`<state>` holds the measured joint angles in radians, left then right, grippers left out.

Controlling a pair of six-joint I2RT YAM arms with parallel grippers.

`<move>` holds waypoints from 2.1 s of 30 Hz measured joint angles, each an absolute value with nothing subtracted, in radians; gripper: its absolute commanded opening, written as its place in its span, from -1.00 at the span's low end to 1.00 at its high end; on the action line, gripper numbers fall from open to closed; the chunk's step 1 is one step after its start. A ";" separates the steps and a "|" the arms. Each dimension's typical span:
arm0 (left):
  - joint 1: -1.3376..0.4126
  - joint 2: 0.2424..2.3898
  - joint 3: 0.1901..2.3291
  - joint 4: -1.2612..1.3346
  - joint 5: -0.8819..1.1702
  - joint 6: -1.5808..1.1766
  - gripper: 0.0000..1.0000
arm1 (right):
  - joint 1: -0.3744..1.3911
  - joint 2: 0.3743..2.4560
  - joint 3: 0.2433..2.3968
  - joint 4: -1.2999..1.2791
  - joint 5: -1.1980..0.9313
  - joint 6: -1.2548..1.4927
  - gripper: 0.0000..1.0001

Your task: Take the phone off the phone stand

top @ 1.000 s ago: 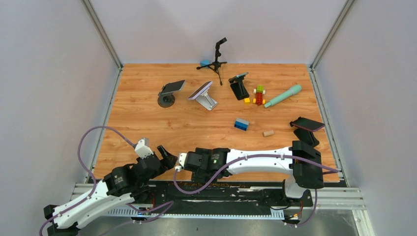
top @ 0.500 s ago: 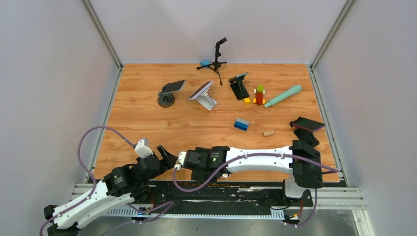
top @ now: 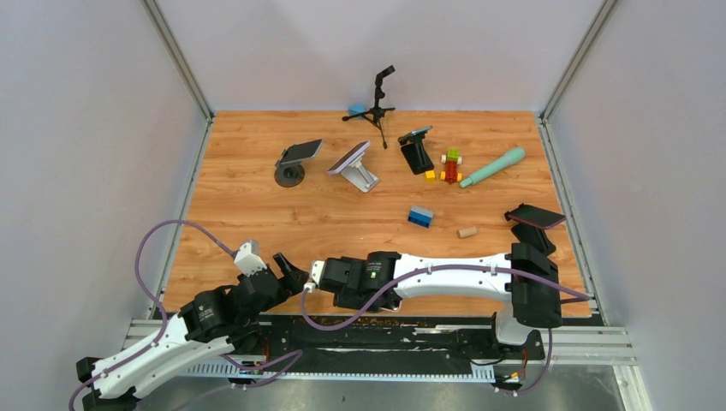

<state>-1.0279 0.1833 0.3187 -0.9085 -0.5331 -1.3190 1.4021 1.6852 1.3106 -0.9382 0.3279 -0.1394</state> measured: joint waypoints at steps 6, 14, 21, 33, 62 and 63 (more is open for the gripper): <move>-1.028 0.183 0.319 -0.909 -0.533 -1.319 0.96 | 1.402 1.685 1.311 -0.941 0.297 -0.136 0.43; -1.028 0.183 0.319 -0.909 -0.533 -1.319 0.96 | 1.402 1.689 1.310 -0.940 0.277 -0.123 0.59; -1.028 0.183 0.319 -0.909 -0.533 -1.320 0.96 | 1.408 1.707 1.308 -0.934 0.286 -0.111 0.64; -1.028 0.178 0.319 -0.909 -0.533 -1.321 0.96 | 1.425 1.723 1.308 -0.930 0.338 -0.091 0.53; -1.028 0.171 0.319 -0.909 -0.533 -1.323 0.96 | 1.444 1.736 1.303 -0.924 0.386 -0.087 -0.06; -1.028 0.171 0.319 -0.909 -0.533 -1.323 0.96 | 1.444 1.736 1.303 -0.925 0.386 -0.087 -0.09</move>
